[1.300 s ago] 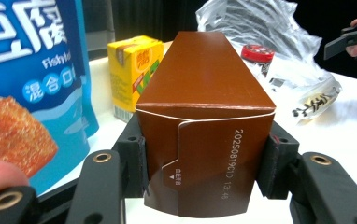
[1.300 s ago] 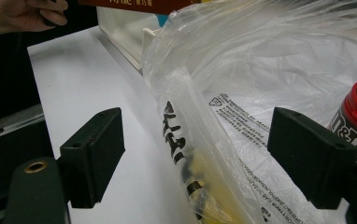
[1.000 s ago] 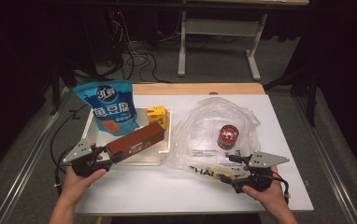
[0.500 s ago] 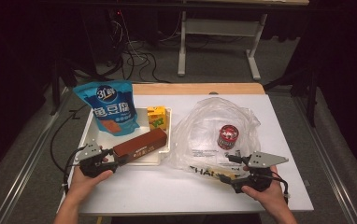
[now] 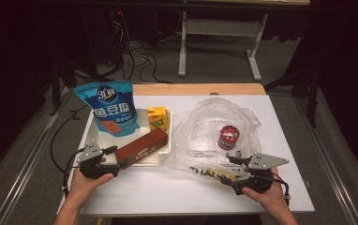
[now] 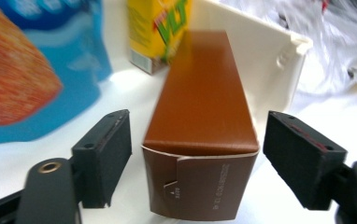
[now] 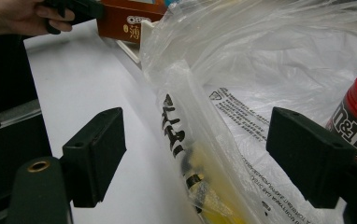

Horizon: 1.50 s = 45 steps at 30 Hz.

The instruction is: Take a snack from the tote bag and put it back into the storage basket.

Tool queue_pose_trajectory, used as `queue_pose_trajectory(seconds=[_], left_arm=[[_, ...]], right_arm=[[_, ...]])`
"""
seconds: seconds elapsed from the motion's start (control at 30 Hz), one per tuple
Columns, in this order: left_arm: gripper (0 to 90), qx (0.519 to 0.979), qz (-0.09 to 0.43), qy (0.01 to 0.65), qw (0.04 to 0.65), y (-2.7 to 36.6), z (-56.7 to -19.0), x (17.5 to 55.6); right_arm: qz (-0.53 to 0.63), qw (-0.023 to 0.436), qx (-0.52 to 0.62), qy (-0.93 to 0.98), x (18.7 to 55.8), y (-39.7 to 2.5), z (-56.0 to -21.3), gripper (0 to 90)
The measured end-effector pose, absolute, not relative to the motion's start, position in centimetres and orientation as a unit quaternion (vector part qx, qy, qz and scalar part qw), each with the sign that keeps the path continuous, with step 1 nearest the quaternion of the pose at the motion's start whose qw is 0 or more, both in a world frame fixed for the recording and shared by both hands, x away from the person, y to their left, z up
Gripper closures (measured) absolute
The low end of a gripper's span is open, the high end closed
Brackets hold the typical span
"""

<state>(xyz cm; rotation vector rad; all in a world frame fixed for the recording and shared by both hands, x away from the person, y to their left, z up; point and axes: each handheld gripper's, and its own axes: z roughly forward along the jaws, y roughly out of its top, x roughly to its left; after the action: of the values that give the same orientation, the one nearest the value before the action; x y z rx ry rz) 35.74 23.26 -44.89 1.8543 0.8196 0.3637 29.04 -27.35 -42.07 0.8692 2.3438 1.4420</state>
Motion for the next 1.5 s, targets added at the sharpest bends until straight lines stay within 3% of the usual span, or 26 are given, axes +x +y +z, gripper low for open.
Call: queue_pose_trajectory(seconds=[0.1, 0.23, 0.4, 0.47, 0.73, 1.5], left_arm=[[25.4, 0.753, 0.162, 0.366, 0.522, 23.5, -44.2, 34.4], [38.2, 0.733, 0.170, 0.382, 0.536, 24.0, -43.6, 32.4], [80.1, 0.721, 0.148, 0.417, 0.533, 24.8, -44.0, 31.4], [88.8, 0.723, 0.138, 0.434, 0.519, 24.7, -44.4, 31.6], [90.0, 0.746, 0.130, 0.438, 0.486, 23.6, -45.1, 32.2], [90.0, 0.700, 0.167, 0.526, 0.453, 22.6, -46.1, 34.9]], right_arm=[[0.497, 0.128, 0.300, 0.804, 29.0, -27.5, -42.0, 20.2], [0.496, 0.126, 0.300, 0.805, 29.0, -27.5, -42.1, 20.2], [0.496, 0.126, 0.299, 0.805, 29.0, -27.3, -42.2, 20.2], [0.495, 0.126, 0.299, 0.806, 29.0, -27.3, -42.2, 20.2], [0.492, 0.125, 0.300, 0.808, 29.1, -27.2, -42.4, 20.4], [0.490, 0.123, 0.301, 0.809, 29.3, -26.8, -42.7, 20.5]])
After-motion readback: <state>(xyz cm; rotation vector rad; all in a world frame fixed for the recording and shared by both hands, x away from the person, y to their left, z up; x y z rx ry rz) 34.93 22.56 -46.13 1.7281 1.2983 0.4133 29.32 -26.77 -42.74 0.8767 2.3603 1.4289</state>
